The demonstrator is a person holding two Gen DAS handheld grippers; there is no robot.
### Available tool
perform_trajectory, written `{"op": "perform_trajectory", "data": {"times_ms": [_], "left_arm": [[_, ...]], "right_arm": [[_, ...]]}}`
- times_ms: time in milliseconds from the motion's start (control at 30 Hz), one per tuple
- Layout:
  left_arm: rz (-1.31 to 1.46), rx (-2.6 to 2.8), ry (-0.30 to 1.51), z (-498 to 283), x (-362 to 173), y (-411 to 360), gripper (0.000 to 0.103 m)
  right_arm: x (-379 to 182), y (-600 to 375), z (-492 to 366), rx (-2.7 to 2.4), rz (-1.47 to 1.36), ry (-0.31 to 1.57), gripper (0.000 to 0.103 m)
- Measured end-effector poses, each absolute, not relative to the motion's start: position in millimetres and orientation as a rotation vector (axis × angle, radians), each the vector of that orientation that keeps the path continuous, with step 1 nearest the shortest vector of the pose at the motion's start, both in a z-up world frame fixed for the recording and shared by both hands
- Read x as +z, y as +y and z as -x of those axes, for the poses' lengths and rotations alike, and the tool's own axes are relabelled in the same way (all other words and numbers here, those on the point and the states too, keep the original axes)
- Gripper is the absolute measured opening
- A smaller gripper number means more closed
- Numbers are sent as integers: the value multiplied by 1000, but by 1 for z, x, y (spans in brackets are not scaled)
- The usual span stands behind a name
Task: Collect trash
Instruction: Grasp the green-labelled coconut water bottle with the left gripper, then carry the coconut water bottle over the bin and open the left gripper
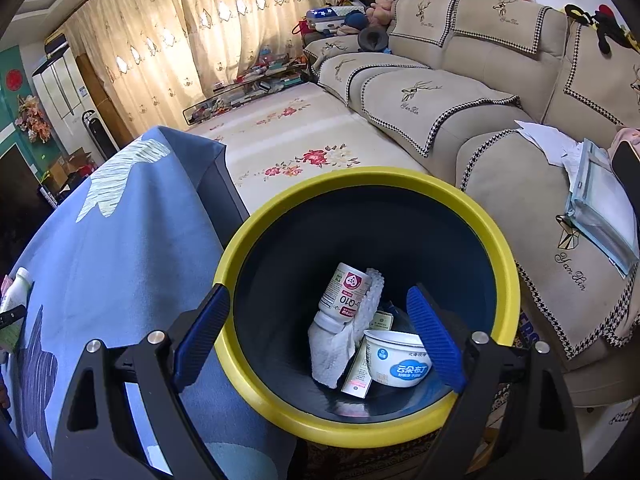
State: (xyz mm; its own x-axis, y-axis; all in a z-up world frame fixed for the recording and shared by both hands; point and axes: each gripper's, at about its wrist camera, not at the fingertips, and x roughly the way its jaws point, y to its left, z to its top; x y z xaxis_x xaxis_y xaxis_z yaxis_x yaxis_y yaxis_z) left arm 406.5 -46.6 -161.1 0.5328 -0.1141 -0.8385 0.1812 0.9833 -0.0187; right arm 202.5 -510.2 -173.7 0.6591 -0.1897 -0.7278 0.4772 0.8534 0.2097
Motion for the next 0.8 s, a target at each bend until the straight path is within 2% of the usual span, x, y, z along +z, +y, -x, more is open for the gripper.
{"op": "perform_trajectory", "data": {"times_ms": [367,800], "left_arm": [[-109,-285,917,-371,-132,-85,51],[-180,-543,864,-332,-95,-204,51]], "right_arm": [[-170,-512,-195,-379,-416,747,85],[-168,-542,-172,-418,-451,706,85]]}}
